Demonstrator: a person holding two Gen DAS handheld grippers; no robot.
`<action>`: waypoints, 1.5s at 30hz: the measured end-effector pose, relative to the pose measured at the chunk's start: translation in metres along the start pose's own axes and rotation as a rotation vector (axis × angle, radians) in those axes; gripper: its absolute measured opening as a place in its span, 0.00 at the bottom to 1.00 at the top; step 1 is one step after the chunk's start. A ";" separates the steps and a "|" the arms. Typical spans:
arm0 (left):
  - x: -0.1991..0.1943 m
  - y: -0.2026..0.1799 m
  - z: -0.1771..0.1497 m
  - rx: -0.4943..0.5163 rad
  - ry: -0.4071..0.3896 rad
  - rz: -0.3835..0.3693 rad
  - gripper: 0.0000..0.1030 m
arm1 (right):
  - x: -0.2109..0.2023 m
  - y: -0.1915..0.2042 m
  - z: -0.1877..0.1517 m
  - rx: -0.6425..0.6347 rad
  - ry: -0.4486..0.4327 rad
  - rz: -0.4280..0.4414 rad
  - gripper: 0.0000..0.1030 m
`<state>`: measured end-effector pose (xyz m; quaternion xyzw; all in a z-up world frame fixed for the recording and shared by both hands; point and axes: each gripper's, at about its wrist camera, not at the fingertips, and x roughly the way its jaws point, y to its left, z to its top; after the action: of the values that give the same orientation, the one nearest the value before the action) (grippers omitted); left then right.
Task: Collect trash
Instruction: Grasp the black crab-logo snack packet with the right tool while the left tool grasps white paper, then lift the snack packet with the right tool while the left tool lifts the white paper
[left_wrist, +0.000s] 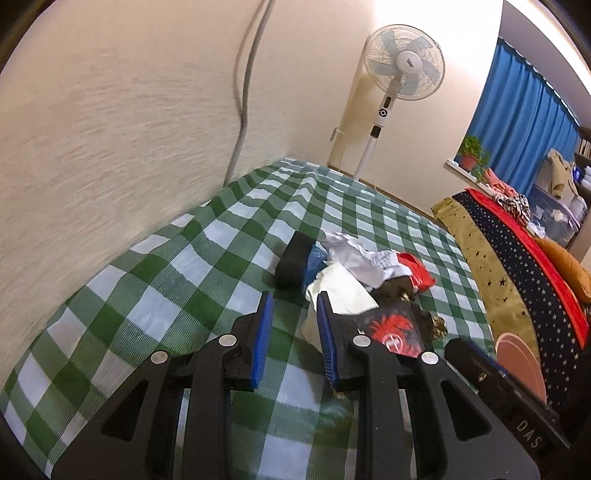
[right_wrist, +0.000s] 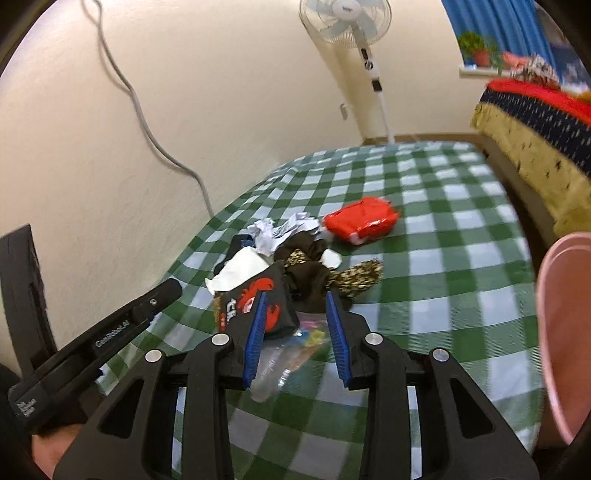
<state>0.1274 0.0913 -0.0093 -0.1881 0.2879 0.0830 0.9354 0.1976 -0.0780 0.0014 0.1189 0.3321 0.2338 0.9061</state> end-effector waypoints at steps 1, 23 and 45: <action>0.003 0.001 0.001 -0.006 0.004 -0.007 0.24 | 0.004 0.001 -0.001 -0.007 0.008 0.001 0.33; 0.044 -0.004 0.003 -0.066 0.096 -0.152 0.02 | 0.008 0.009 -0.001 -0.064 0.017 0.050 0.05; -0.042 -0.015 0.025 0.055 -0.056 -0.153 0.01 | -0.092 0.014 0.014 -0.146 -0.189 0.003 0.02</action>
<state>0.1093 0.0860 0.0384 -0.1814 0.2486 0.0084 0.9514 0.1405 -0.1133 0.0671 0.0747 0.2273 0.2464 0.9392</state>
